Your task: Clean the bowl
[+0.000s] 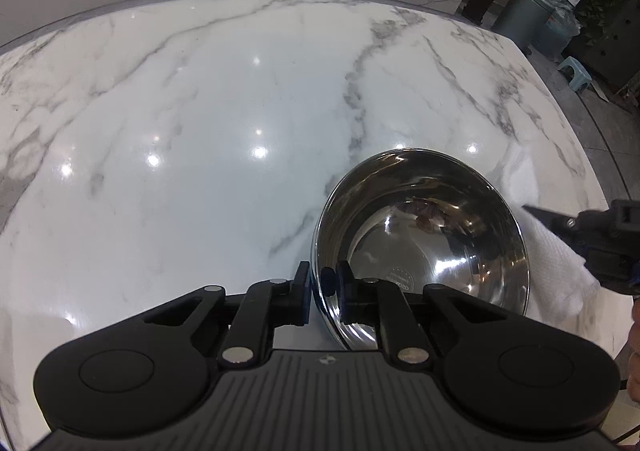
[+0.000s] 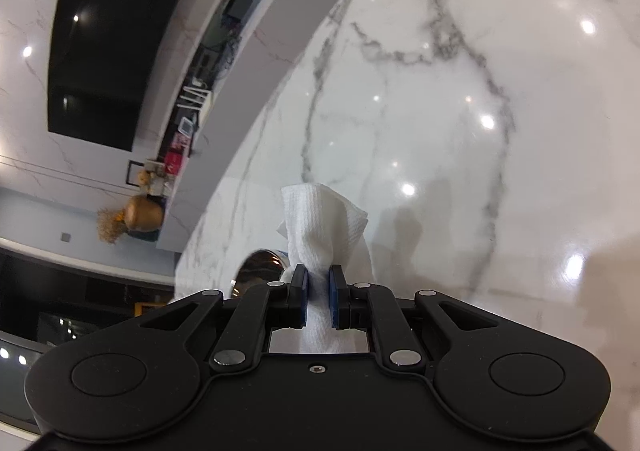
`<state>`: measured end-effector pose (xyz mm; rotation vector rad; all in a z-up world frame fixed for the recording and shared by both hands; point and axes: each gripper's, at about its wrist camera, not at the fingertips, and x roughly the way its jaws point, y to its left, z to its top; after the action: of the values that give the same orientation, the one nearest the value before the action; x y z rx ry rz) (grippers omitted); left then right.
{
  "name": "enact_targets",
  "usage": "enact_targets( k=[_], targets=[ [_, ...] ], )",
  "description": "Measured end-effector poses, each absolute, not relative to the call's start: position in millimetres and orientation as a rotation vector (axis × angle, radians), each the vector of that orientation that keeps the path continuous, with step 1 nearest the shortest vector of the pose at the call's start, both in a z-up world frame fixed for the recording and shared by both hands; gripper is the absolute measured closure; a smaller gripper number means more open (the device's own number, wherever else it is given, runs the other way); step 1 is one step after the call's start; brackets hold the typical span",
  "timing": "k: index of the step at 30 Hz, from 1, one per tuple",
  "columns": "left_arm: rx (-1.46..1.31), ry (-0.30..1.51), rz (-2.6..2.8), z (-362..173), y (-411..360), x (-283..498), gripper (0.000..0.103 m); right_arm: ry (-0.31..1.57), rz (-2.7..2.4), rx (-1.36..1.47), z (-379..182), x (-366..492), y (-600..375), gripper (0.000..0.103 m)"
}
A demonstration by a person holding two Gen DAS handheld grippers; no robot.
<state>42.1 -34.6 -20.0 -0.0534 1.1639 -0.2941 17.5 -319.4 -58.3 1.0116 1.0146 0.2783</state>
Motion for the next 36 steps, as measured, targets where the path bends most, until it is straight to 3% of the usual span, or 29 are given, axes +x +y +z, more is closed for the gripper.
enact_targets(
  k=[19,27,36],
  targets=[
    [-0.078,1.163,-0.270,-24,-35,42,0.086,1.142,0.222,0.872,-78,20,-289,0.093],
    [-0.088,1.148,-0.272,-17,-34,39,0.070,1.106,0.182,0.778,-58,20,-289,0.093],
    [-0.084,1.126,-0.269,-1,-33,34,0.064,1.025,0.046,0.514,-24,12,-289,0.093]
  ],
)
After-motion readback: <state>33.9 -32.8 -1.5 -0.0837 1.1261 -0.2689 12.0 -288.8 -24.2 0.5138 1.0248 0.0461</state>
